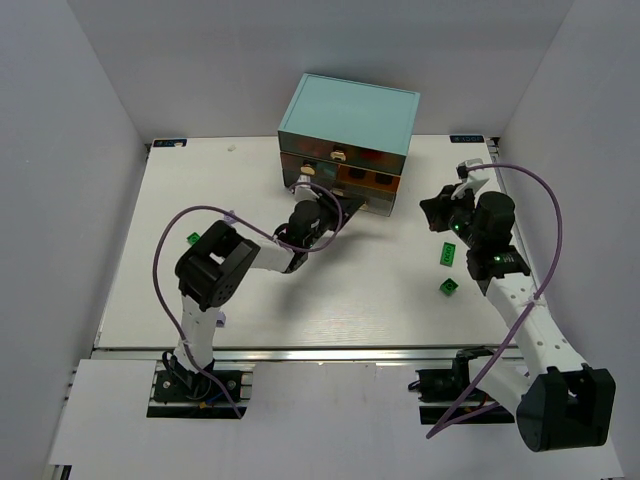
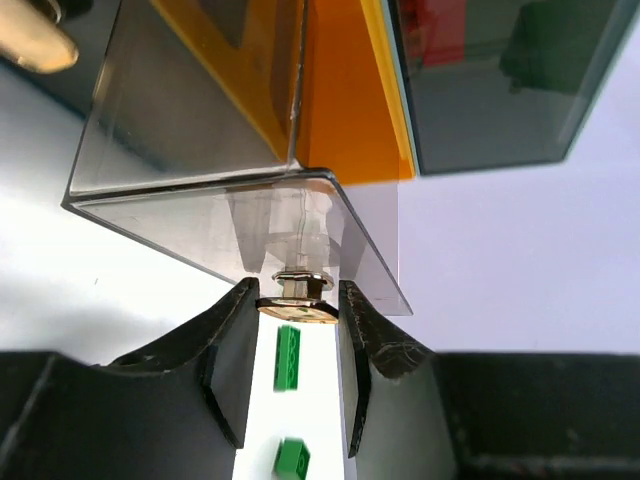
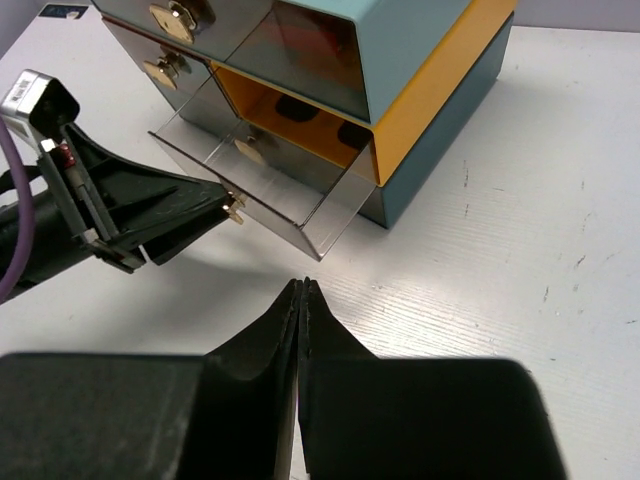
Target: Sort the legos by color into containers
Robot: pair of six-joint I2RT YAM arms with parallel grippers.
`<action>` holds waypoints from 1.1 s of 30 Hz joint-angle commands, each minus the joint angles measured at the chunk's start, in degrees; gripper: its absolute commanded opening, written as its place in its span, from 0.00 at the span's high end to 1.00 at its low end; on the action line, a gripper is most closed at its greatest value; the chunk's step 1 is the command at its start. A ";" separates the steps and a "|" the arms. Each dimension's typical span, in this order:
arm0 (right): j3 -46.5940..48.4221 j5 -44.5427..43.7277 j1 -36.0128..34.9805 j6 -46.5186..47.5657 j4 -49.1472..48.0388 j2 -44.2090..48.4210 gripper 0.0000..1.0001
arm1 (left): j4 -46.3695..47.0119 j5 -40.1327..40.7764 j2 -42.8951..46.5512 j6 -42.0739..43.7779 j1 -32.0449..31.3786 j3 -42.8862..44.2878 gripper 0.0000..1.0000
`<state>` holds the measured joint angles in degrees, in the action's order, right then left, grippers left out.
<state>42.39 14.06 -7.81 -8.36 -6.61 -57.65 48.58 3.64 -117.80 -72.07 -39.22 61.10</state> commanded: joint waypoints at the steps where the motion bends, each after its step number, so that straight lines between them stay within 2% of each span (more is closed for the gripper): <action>1: -0.03 1.75 0.34 1.41 -2.53 -0.62 1.00 | 2.13 -0.65 5.12 1.58 0.29 -3.26 0.63; 4: -0.73 5.61 0.52 5.10 -2.70 -0.97 0.62 | 2.58 -2.75 5.04 1.85 0.81 -3.36 0.39; 5: -0.99 7.97 0.87 7.28 -2.70 -0.98 0.46 | 2.49 -5.37 5.03 1.94 1.34 -2.75 0.30; 8: -0.65 10.54 1.13 10.36 -1.74 -1.15 0.33 | 0.83 -7.59 5.29 2.20 1.86 -2.13 0.22; 9: -0.47 11.68 1.48 11.95 -1.22 -1.41 0.32 | -0.14 -7.94 6.43 2.46 1.87 -2.13 0.21; 12: 0.76 13.44 1.92 16.33 1.42 -1.85 0.34 | -4.53 -7.69 10.81 4.74 1.87 -3.87 0.19; 14: 1.72 15.10 2.36 19.33 4.23 -2.12 0.40 | -9.53 -7.42 14.16 7.64 1.87 -5.02 0.19; 15: 2.25 16.07 2.28 24.31 5.80 -2.90 0.42 | -12.69 -6.03 15.91 9.22 1.87 -5.37 0.20; 16: 2.95 17.21 2.36 27.31 8.60 -3.34 0.48 | -22.20 -4.71 20.11 12.36 1.87 -4.86 0.21; 17: 4.09 17.22 2.36 29.61 13.68 -3.87 0.54 | -27.78 -1.91 21.72 13.27 1.87 -3.98 0.23; 18: 4.36 16.44 2.19 31.20 15.56 -4.83 0.62 | -34.36 -0.32 23.56 13.71 1.87 -1.54 0.28; 19: 4.37 15.91 2.28 33.91 16.88 -5.19 0.77 | -45.56 2.83 26.36 15.11 1.87 -0.21 0.33; 20: 4.28 13.56 2.28 35.24 18.90 -5.46 0.84 | -50.81 4.69 27.87 15.73 1.87 0.76 0.40; 22: 2.96 11.00 2.28 38.66 19.97 -5.63 0.93 | -61.61 10.74 31.29 18.27 1.87 1.82 0.57; 23: 2.53 8.98 2.19 40.07 20.49 -5.63 0.92 | -63.59 12.25 35.14 19.76 1.87 1.74 0.60; 24: 1.91 7.40 2.10 40.78 21.28 -5.89 0.89 | -65.43 13.66 37.18 21.43 1.87 1.57 0.61; 26: 2.43 0.75 2.19 39.14 21.81 -7.03 0.62 | -68.87 17.34 44.01 27.40 1.87 0.43 0.61; 27: 3.22 -2.00 2.01 36.86 23.30 -9.74 0.47 | -69.14 17.89 46.41 30.12 1.87 -0.45 0.58; 28: 5.66 -5.07 2.10 33.97 24.62 -11.77 0.22 | -68.71 18.33 49.04 35.89 1.87 -1.41 0.53; 29: 7.16 -8.49 2.19 30.02 26.80 -13.87 0.16 | -68.36 19.90 51.50 38.47 1.87 -3.60 0.37; 30: 8.48 -9.48 2.45 28.24 29.26 -17.90 0.11 | -68.27 20.61 56.14 41.11 1.87 -4.66 0.30; 32: 9.20 -10.37 2.45 26.30 29.38 -21.35 0.11 | -67.83 23.67 60.38 47.36 1.87 -7.82 0.17; 33: 9.03 -10.46 2.37 24.03 28.94 -22.15 0.11 | -67.83 25.09 63.89 49.29 1.87 -8.80 0.16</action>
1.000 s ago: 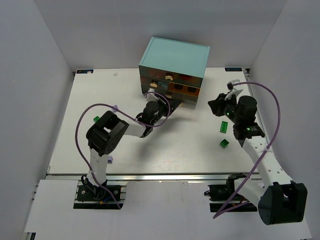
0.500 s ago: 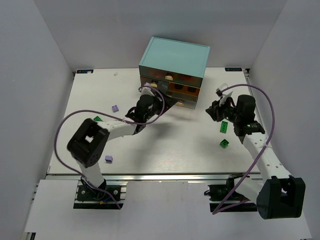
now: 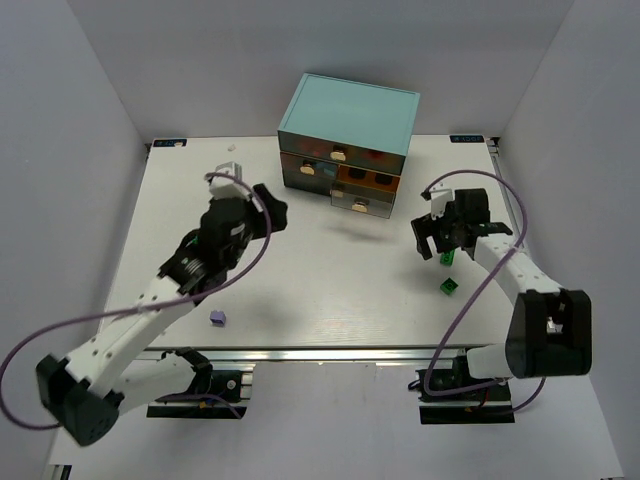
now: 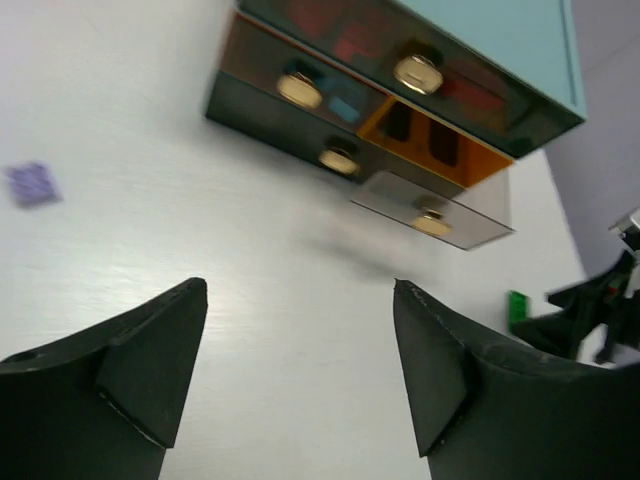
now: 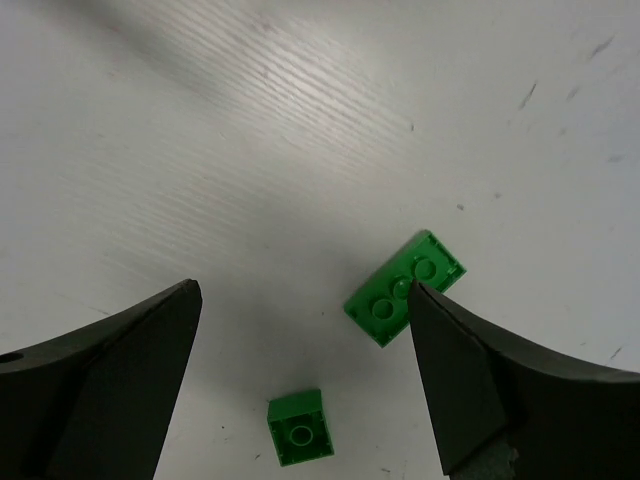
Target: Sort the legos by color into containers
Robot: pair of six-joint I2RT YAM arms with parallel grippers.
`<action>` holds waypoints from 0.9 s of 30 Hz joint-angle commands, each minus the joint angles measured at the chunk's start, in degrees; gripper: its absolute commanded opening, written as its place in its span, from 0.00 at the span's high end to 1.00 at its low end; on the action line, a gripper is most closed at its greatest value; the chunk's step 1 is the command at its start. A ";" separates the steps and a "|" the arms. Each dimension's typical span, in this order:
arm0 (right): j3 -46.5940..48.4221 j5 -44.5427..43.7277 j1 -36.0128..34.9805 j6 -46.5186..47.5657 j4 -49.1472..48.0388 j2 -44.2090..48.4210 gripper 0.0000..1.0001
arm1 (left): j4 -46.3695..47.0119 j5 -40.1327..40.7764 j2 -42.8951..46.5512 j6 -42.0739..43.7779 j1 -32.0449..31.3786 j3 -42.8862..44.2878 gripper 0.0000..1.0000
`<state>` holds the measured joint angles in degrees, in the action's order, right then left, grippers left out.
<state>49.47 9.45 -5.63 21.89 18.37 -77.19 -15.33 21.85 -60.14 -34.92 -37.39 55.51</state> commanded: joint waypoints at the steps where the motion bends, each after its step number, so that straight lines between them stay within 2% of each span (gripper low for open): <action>1: 2.03 -6.72 0.18 -7.90 3.26 -3.23 0.11 | -3.65 8.46 7.74 14.59 0.03 -4.43 0.15; 4: 3.52 -11.28 0.18 -14.05 3.43 -6.65 0.11 | -3.13 15.75 13.63 17.15 -0.66 -9.44 0.12; 8: 3.53 -19.98 0.27 -18.90 1.50 -9.73 0.13 | -1.28 15.68 19.53 19.01 -0.67 -12.00 0.12; 18: 5.81 -20.44 1.50 -24.26 0.00 -17.02 0.24 | -1.37 16.56 22.61 19.36 -0.67 -11.91 0.12; 22: 5.90 -18.51 2.72 -24.53 -0.79 -18.44 0.36 | -1.28 16.74 22.78 19.62 -0.67 -12.09 0.12; 27: 4.85 -16.31 3.96 -24.09 -2.20 -18.61 0.45 | -1.28 17.96 22.87 19.89 -0.67 -12.26 0.12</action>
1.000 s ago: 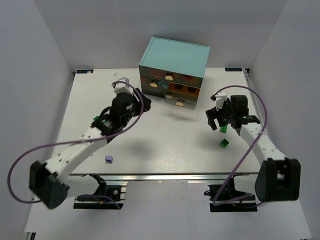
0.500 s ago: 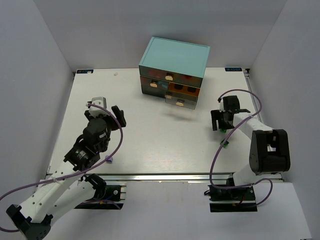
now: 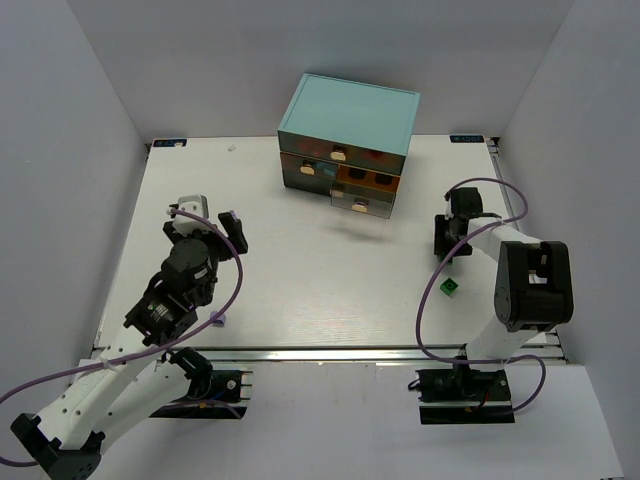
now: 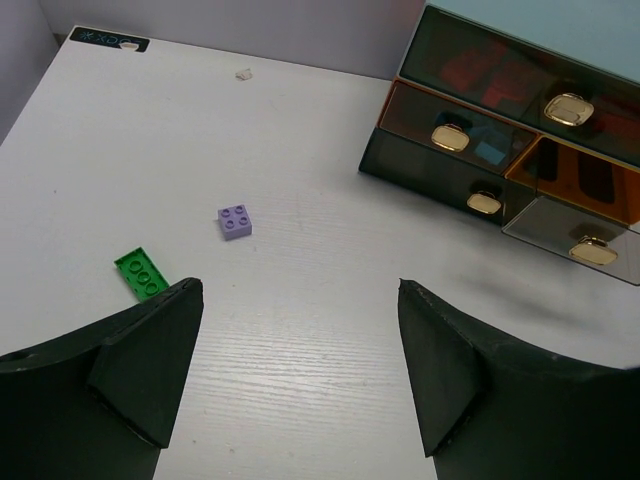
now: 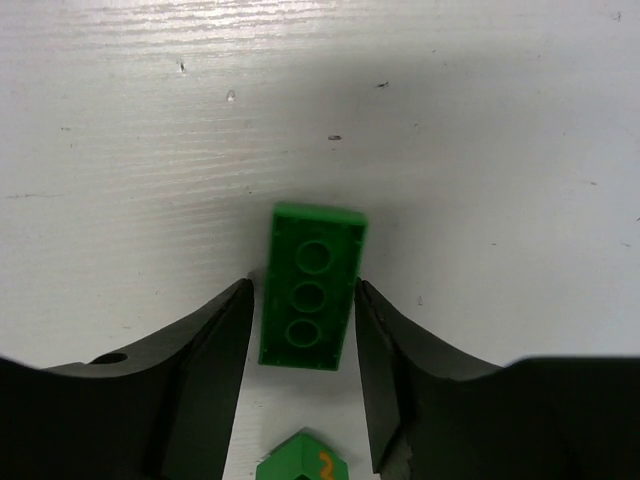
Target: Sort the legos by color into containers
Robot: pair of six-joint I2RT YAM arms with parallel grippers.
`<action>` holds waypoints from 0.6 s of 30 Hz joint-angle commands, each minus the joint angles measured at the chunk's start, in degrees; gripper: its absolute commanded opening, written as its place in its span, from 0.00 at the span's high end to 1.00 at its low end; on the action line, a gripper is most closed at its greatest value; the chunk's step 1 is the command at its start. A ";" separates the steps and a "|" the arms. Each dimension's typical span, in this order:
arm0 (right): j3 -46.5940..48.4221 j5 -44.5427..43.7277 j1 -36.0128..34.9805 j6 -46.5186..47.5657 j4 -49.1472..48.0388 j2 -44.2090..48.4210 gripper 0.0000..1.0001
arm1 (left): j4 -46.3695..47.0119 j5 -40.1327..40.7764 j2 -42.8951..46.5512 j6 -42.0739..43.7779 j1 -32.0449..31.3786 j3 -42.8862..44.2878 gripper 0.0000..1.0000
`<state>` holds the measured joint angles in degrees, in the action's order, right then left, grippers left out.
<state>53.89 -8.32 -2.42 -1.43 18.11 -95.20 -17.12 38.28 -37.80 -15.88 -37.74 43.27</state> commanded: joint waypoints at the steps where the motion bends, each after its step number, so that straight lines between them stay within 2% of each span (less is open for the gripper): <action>1: 0.08 1.98 1.01 -0.68 -2.37 -0.69 0.50 | 0.60 1.71 0.45 0.85 -0.32 -0.11 0.12; 2: -0.36 2.25 1.18 -0.42 -2.72 -0.78 0.52 | 0.69 1.88 0.54 0.85 -0.32 -0.20 0.12; 3: -0.80 2.77 1.36 0.63 -3.08 -0.78 0.62 | 0.78 2.23 0.54 1.20 -0.32 -0.29 0.12; 6: -2.03 4.18 1.10 3.80 -4.13 0.62 0.78 | 0.78 2.41 0.45 1.99 -0.32 -0.38 0.12; 9: -3.26 12.51 0.31 9.76 -4.75 5.53 0.94 | 1.39 2.41 0.54 2.95 0.21 -0.90 0.12; 10: -3.35 17.93 0.04 13.61 -4.75 9.38 0.98 | 1.57 2.41 0.45 3.22 0.21 -1.08 0.12; 13: -1.95 29.71 -2.59 19.69 -4.14 14.67 1.00 | 1.66 3.11 0.01 3.84 0.21 -1.34 0.12; 16: 2.97 39.05 -6.98 31.18 -0.19 19.42 1.00 | 1.74 5.12 -0.87 4.54 0.21 -1.69 0.12; 18: 6.82 40.83 -10.92 35.78 1.39 19.70 1.00 | 2.18 6.10 -1.31 5.33 0.21 -2.04 0.12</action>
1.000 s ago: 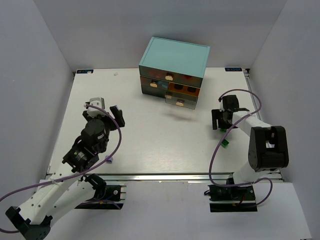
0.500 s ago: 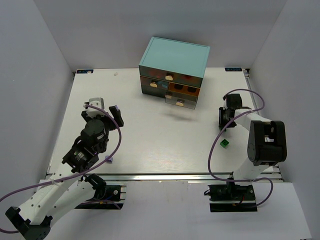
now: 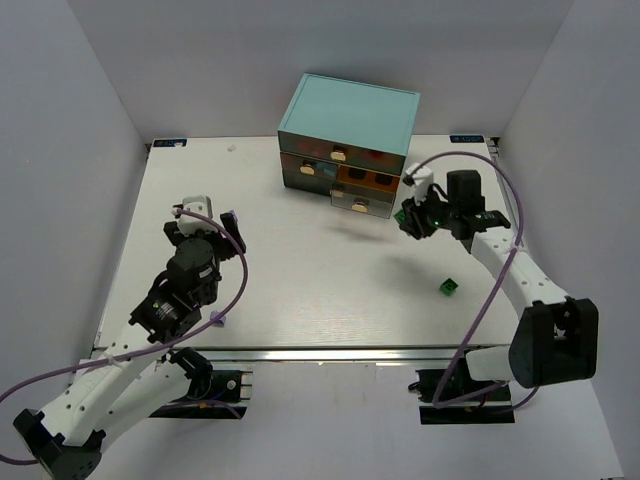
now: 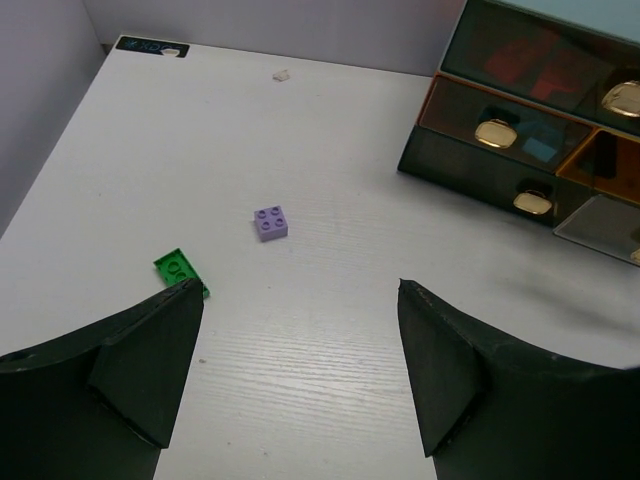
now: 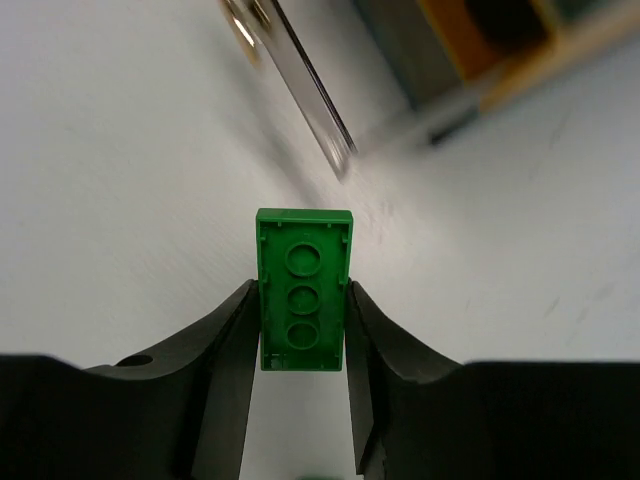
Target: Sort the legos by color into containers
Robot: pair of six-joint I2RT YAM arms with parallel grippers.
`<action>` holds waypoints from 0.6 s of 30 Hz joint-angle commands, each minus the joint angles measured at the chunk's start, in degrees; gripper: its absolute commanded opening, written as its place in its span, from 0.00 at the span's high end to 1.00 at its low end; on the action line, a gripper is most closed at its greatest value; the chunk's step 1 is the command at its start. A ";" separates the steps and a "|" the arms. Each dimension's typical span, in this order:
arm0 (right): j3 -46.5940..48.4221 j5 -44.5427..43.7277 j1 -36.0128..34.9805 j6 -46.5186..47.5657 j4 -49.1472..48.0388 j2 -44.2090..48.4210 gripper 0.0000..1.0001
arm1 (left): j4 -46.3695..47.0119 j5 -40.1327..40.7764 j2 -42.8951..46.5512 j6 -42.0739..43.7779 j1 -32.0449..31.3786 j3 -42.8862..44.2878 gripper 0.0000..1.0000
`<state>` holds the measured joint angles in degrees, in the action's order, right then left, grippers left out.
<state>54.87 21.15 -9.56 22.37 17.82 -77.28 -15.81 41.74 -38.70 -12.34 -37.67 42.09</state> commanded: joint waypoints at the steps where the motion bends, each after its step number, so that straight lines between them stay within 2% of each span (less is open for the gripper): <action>1: 6.82 9.20 -4.75 12.26 0.47 1.52 1.00 | 1.05 3.34 -0.59 2.14 0.14 -1.39 0.12; 3: 9.36 7.08 -8.10 14.27 -0.51 0.20 1.00 | 1.49 3.70 -1.29 3.02 0.14 -1.74 0.12; 8: 21.58 -2.15 -12.92 16.04 -1.30 -10.07 1.00 | 0.96 5.46 -3.92 3.46 0.14 -2.01 0.12; 11: 28.08 -7.42 -14.25 15.16 -2.62 -16.40 0.95 | 0.52 5.29 -5.68 3.46 0.14 -1.92 0.12; 14: 33.35 -10.94 -14.34 14.72 -2.36 -21.77 0.82 | -0.35 5.64 -7.44 2.67 0.67 -1.83 0.11; 15: 34.24 -11.65 -14.26 14.72 -2.09 -23.69 0.71 | -0.79 6.07 -7.97 1.89 0.67 -1.57 0.11; 16: 34.95 -11.74 -14.17 14.72 -1.74 -24.41 0.64 | -1.32 6.51 -9.54 1.18 0.67 -1.39 0.10; 17: 35.47 -12.09 -14.17 14.63 -1.57 -24.76 0.51 | -2.63 6.60 -10.42 0.22 1.28 -0.96 0.10; 18: 35.39 -12.18 -14.17 14.63 -1.65 -25.03 0.47 | -3.08 5.99 -11.39 -0.40 1.89 -0.26 0.10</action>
<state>87.09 12.05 -23.81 36.58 16.43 -102.45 -16.03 46.74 -48.01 -10.63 -37.01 40.45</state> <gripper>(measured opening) 0.515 0.896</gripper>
